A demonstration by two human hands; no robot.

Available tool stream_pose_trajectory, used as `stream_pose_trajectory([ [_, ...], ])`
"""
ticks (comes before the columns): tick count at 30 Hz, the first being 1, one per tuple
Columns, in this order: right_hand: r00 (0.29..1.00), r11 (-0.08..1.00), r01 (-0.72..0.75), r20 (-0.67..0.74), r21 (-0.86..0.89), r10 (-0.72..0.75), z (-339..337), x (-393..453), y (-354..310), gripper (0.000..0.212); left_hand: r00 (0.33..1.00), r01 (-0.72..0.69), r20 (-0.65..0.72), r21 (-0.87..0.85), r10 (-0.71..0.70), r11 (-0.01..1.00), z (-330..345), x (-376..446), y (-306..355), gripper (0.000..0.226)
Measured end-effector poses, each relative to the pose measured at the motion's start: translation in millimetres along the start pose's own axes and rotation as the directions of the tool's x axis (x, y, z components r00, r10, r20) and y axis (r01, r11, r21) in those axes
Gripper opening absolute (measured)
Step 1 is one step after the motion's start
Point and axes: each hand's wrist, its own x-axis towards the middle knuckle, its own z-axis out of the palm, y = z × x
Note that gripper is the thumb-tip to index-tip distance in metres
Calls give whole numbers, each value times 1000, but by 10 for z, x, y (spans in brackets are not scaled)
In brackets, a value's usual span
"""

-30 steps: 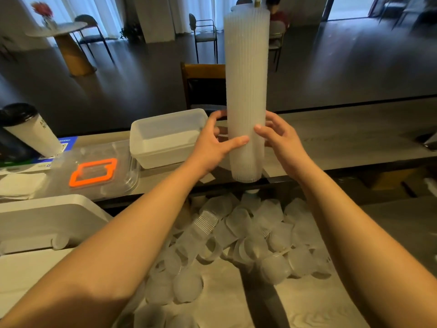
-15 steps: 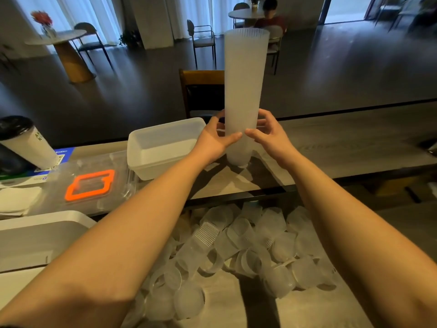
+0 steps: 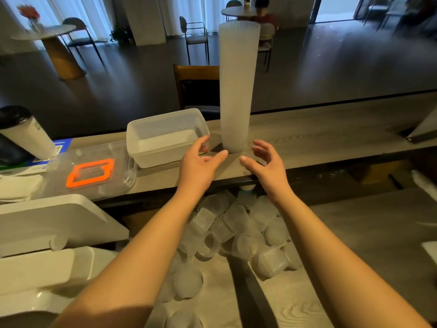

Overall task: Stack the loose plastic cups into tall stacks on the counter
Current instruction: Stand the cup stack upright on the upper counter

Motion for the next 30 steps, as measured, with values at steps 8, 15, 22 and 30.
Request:
stream_pose_trajectory([
  [8,989,988,-131,86,87,123,278,-999,219,55,997,72,13,-243,-71,967,-551,-1010,-421,39],
  [15,961,967,-237,169,90,219,598,-1822,517,57,982,163,-48,-275,-183,948,-1116,-1918,-950,36],
  [22,926,948,-319,214,-7,313,919,-2537,830,61,957,281,-3,-234,-290,931,-1371,-2625,-1455,36],
  [30,865,884,-303,287,-355,412,1186,-3082,1316,95,895,438,-59,-66,-442,897,-1314,-3221,-2019,39],
])
